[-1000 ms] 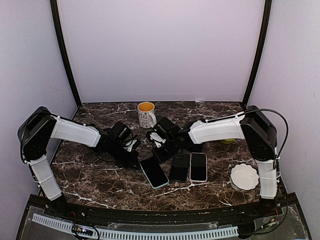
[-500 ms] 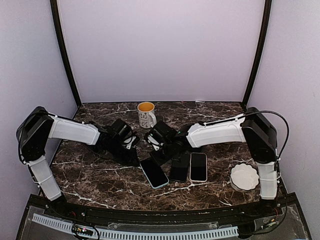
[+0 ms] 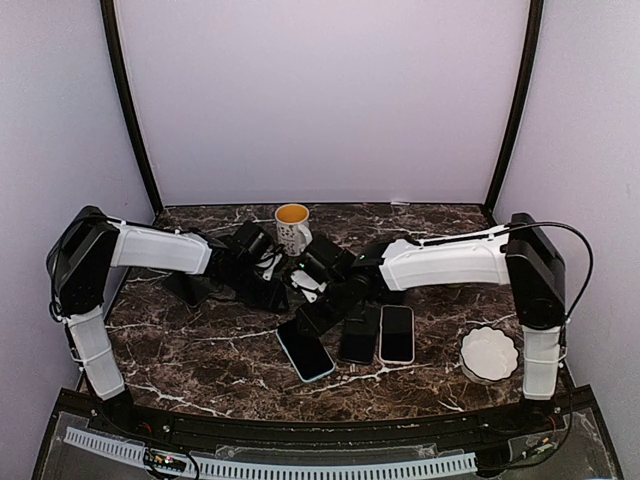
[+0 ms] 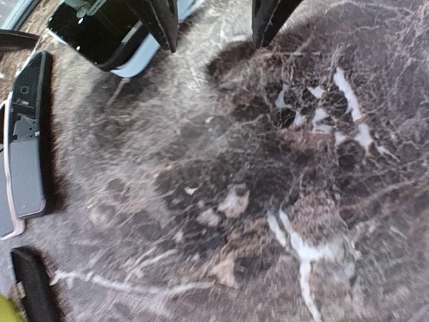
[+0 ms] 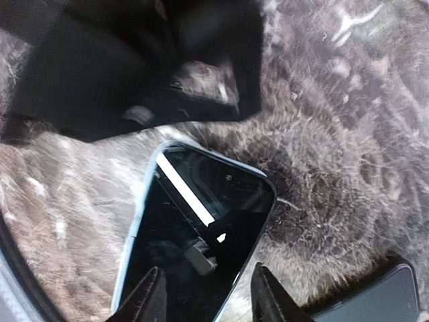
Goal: Put the phone into the phone case
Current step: Press the corner of the phone case at the bottom right corner of the phone case.
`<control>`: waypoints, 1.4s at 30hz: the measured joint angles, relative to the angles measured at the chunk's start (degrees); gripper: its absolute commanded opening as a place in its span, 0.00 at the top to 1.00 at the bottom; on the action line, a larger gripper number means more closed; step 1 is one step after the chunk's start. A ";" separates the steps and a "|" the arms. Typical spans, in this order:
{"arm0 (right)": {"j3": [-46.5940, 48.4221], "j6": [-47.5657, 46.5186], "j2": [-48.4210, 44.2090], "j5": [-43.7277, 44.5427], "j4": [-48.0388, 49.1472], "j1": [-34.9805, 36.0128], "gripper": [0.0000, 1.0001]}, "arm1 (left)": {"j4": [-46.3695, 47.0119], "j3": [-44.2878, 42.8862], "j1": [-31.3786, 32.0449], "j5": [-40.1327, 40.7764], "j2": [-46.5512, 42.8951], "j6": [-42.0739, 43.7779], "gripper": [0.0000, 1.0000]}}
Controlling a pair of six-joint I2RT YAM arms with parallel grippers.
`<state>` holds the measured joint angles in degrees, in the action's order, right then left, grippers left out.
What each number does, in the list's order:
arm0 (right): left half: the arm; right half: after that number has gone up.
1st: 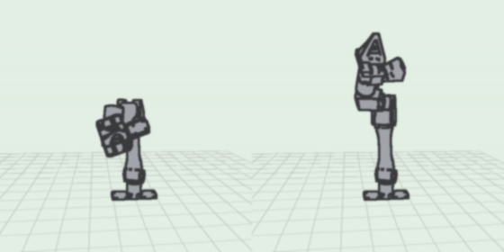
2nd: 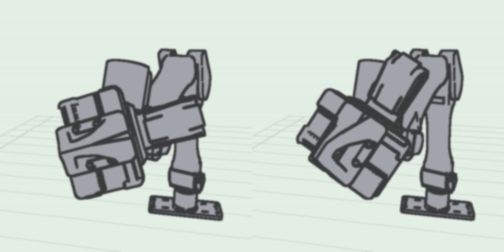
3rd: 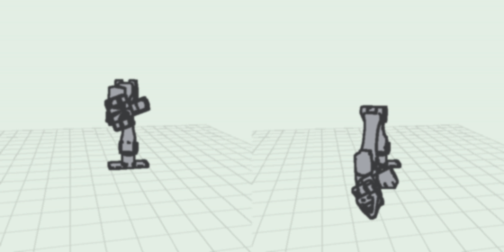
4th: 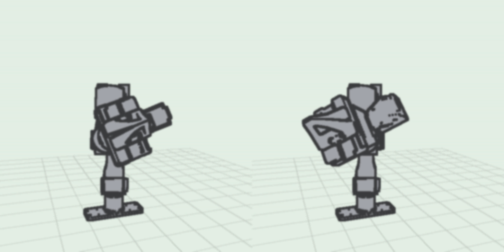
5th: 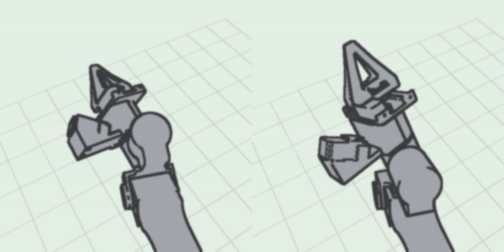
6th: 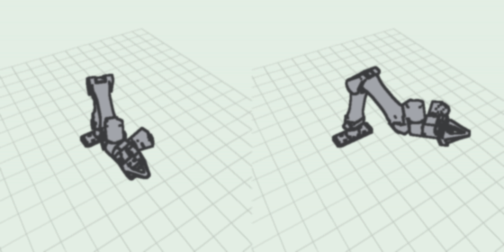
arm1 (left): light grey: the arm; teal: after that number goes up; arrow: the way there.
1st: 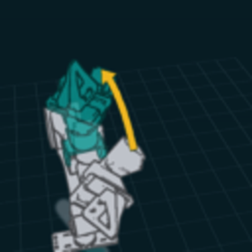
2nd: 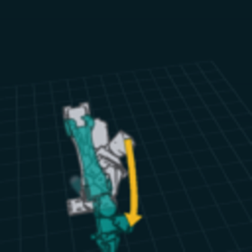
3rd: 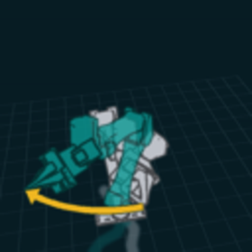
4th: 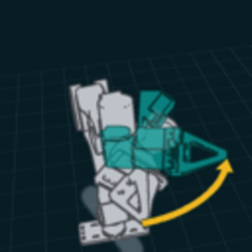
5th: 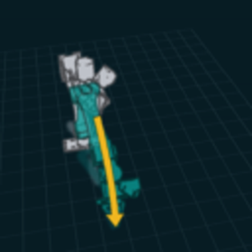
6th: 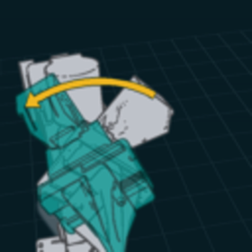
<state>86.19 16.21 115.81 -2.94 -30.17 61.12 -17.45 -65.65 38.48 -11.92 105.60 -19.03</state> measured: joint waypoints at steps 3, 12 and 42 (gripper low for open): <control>-1.16 0.37 -3.28 -0.70 0.26 -0.02 0.50 | 0.02 -0.22 0.00 -0.04 1.46 0.63 0.62; -13.99 4.13 -8.79 -3.54 0.07 0.11 0.59 | -0.31 -0.79 0.31 -0.02 2.51 2.32 0.65; -9.60 1.90 -4.22 4.13 -6.78 3.89 0.77 | -2.67 -0.96 2.69 -0.79 2.38 5.07 0.68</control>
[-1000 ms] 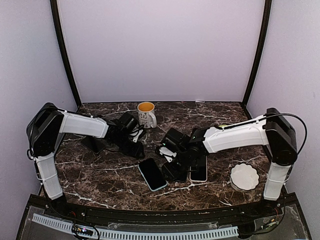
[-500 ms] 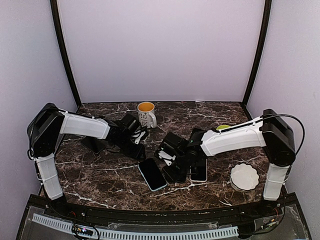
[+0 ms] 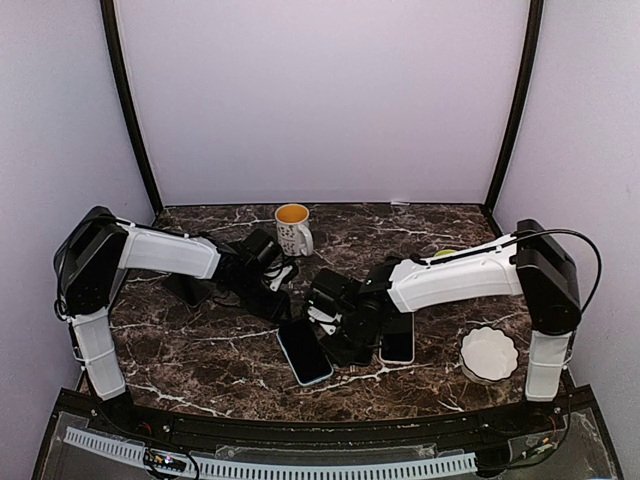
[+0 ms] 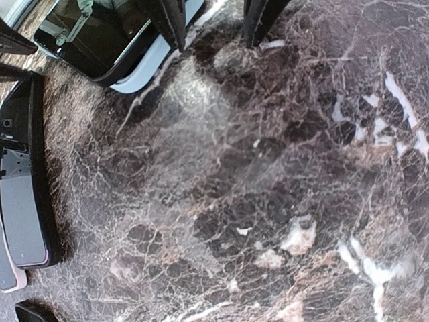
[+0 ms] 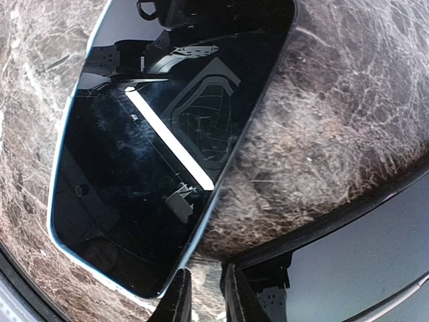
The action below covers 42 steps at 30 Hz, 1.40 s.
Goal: Put the phone into the phone case
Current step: Press the corner of the phone case at the bottom right corner of the phone case.
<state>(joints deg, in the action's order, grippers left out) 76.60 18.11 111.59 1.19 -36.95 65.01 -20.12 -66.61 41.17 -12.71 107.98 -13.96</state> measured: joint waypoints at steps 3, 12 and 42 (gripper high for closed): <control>0.17 -0.07 -0.22 -1.14 0.11 -0.85 0.71 | -0.55 0.00 0.00 0.46 -0.15 0.42 0.68; 0.39 1.53 -0.70 -5.62 2.91 -1.42 0.65 | -4.48 0.37 0.37 6.03 -3.34 2.01 0.68; 5.07 1.64 3.93 -4.26 -3.61 0.17 0.70 | -6.16 8.33 6.21 -1.31 -7.63 -0.76 0.70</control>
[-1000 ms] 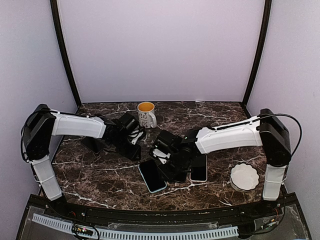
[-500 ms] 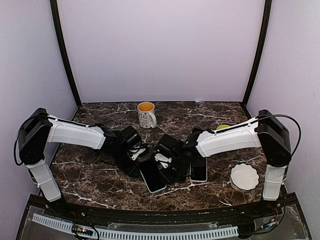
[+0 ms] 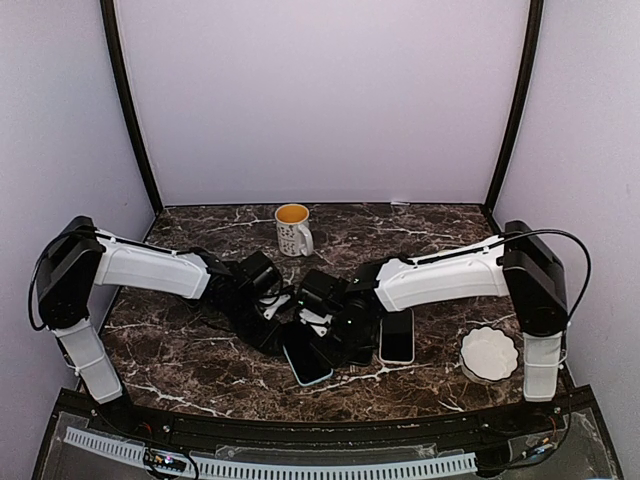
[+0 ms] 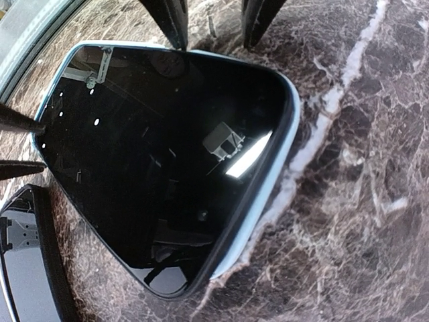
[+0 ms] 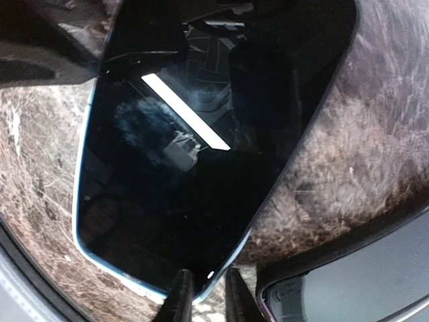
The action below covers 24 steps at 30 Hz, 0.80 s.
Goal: Put the phone into the phone case
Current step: Press the corner of the phone case at the bottom right corner of the phone case, then pick up the phone with the phone case at the center of the board.
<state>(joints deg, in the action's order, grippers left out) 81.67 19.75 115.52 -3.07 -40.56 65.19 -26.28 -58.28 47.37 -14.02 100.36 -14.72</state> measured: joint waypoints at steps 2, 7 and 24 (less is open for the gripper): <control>0.31 -0.31 0.00 1.51 0.31 0.39 0.55 | -0.07 0.07 -0.31 0.35 -0.22 -0.37 0.70; 2.01 0.68 0.00 5.40 0.20 0.96 0.02 | -1.03 0.59 -2.67 2.08 -3.37 -1.01 0.68; 14.56 15.32 8.04 12.13 -1.97 5.33 0.02 | -0.04 3.37 -10.25 3.93 -10.29 -0.79 0.59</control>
<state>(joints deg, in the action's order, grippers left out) 96.23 35.07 123.57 9.06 -42.52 70.52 -26.33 -54.92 37.12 -10.09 90.06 -15.51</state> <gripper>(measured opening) 0.986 0.411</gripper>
